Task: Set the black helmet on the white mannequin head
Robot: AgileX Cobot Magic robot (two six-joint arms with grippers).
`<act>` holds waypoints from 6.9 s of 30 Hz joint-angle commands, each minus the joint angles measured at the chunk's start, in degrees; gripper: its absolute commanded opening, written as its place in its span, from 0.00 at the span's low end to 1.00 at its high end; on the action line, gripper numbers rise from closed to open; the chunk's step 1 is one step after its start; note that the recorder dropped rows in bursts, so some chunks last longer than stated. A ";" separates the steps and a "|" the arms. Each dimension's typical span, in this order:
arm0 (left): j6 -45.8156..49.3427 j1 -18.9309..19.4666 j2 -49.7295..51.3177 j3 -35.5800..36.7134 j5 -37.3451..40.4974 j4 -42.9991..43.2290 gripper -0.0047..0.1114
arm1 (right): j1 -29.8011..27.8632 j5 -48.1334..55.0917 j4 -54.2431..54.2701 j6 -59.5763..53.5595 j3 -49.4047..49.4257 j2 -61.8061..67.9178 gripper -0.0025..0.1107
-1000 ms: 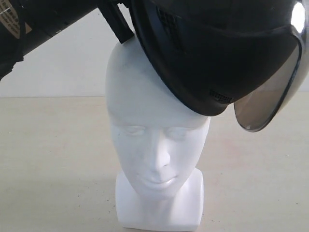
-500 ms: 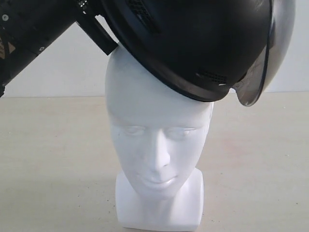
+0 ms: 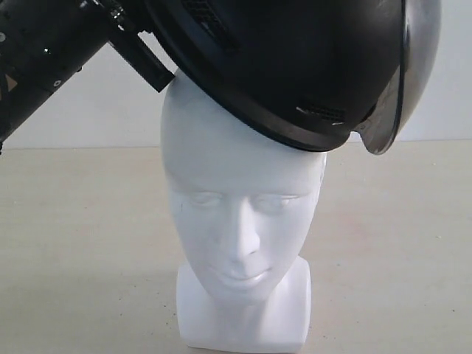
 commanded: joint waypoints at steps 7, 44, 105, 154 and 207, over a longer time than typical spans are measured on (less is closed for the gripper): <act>-0.33 0.44 -0.32 1.92 1.07 5.57 0.08 | 0.18 -0.67 0.39 0.37 0.01 -0.26 0.02; 1.89 8.53 -1.93 14.23 1.07 7.12 0.08 | 0.18 -0.67 0.39 0.64 0.01 -0.26 0.02; 8.62 12.98 1.97 21.60 1.07 14.81 0.08 | 0.18 0.30 0.39 8.90 0.01 -0.26 0.02; 12.04 19.77 4.04 22.67 1.07 23.28 0.08 | 0.18 0.41 0.15 13.54 0.01 -0.26 0.02; 11.30 24.98 -1.65 21.48 1.07 30.66 0.51 | 0.18 11.72 1.63 21.63 -6.24 13.07 0.02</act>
